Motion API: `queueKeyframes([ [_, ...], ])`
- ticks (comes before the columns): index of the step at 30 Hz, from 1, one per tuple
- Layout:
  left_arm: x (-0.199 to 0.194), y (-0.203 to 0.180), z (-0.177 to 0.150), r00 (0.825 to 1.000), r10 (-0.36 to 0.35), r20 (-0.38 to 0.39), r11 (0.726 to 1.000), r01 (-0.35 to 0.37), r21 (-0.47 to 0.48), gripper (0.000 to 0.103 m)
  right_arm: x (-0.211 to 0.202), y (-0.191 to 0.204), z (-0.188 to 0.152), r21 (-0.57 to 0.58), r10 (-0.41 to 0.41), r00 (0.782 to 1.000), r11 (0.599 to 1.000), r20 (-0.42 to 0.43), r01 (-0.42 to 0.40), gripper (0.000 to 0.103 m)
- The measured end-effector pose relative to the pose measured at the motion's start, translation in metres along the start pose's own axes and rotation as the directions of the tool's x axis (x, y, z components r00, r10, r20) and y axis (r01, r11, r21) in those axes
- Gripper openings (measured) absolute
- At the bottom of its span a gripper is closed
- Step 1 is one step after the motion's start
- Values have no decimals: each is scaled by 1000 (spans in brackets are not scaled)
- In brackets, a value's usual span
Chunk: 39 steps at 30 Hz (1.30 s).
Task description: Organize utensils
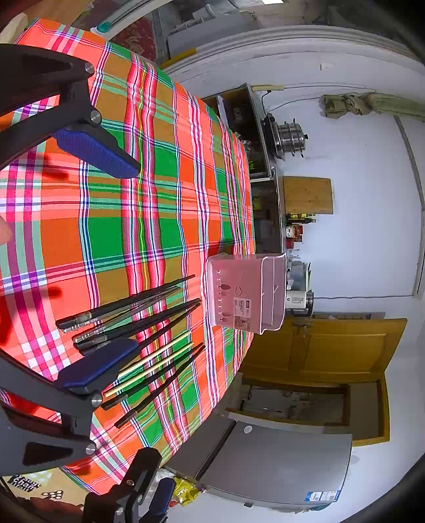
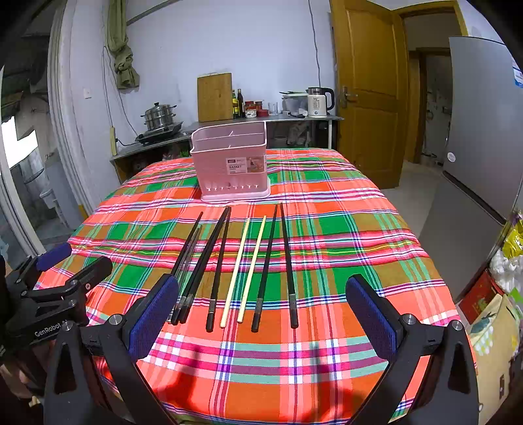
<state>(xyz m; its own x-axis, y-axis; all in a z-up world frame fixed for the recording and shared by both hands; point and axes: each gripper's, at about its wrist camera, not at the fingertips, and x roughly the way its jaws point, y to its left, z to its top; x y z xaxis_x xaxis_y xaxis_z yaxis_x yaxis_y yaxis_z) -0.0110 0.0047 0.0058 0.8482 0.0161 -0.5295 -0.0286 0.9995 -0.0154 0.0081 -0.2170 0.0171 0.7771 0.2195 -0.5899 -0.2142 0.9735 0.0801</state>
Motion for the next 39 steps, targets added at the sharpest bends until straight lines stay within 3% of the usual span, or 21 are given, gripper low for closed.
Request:
queueKeyframes([
  [39,3,-4,1,1000,-1,-6,1000,1,7,99,0,0,-1,0,7,1000,1000,-4,-7,102],
])
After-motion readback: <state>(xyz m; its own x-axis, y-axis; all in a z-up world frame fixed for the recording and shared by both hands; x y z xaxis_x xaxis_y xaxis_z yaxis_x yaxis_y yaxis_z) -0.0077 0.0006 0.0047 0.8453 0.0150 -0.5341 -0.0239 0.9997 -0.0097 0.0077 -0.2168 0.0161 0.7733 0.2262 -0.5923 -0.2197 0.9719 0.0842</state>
